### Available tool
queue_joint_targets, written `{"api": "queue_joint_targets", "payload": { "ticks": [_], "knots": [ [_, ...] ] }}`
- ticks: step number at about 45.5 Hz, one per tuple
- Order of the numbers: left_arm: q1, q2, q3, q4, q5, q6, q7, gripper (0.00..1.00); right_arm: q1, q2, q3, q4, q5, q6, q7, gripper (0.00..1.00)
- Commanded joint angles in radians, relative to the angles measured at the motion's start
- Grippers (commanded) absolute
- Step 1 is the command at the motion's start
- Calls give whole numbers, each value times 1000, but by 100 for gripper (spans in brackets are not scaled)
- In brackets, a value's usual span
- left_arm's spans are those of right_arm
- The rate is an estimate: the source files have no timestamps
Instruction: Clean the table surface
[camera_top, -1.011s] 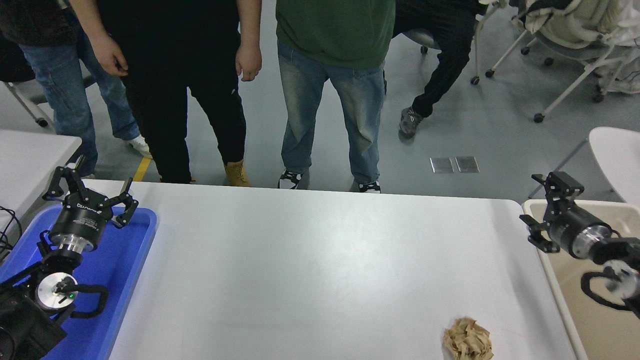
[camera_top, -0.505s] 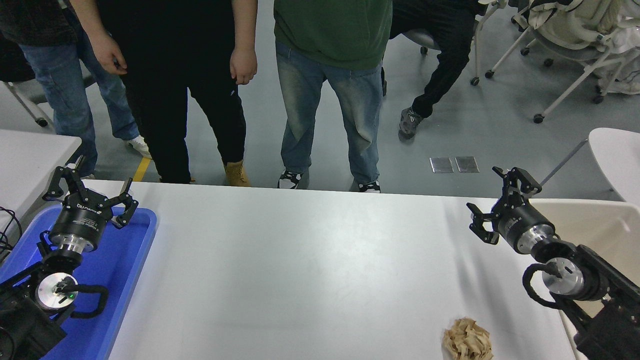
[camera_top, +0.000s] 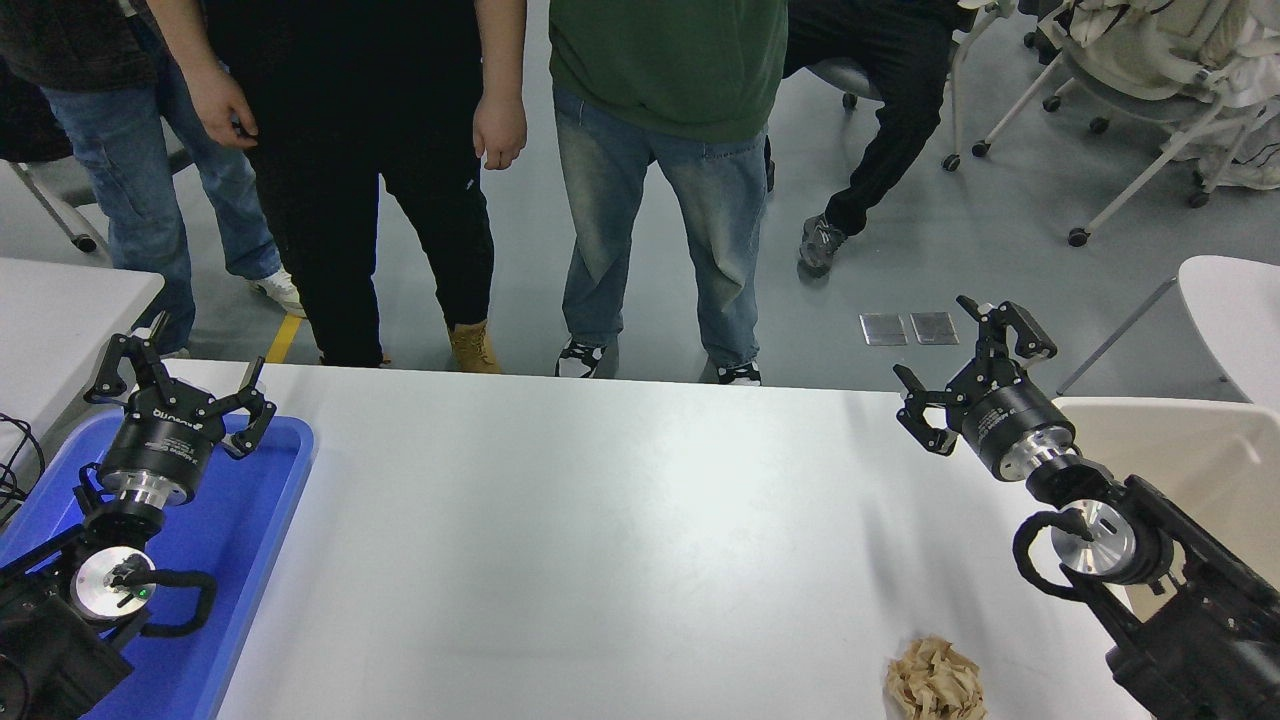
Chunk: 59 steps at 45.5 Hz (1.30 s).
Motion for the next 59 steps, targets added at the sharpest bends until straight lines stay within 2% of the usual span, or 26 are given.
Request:
{"api": "queue_joint_targets", "payload": {
  "ticks": [1,19,31,49,54,59],
  "knots": [
    [0,0,0,0,0,0,-1,100,-36,-21,-6,-9,35,104,24,100],
    [0,0,0,0,0,0,0,100,4,-33,-84,-80,19,102,23,100],
    [0,0,0,-1,0,0,0,100,-28,-73,-128,-69,32,105,12,100],
    [0,0,0,-2,2,0,0,100,-102,-412,-184,12,19,138,20,100],
    [-1,0,0,-2,0,0,0,100,-104,-475,-230,35,19,138,20,100],
    [-1,0,0,-2,0,-2,0,100,-107,-594,-323,98,16,128,20,100]
  ]
}}
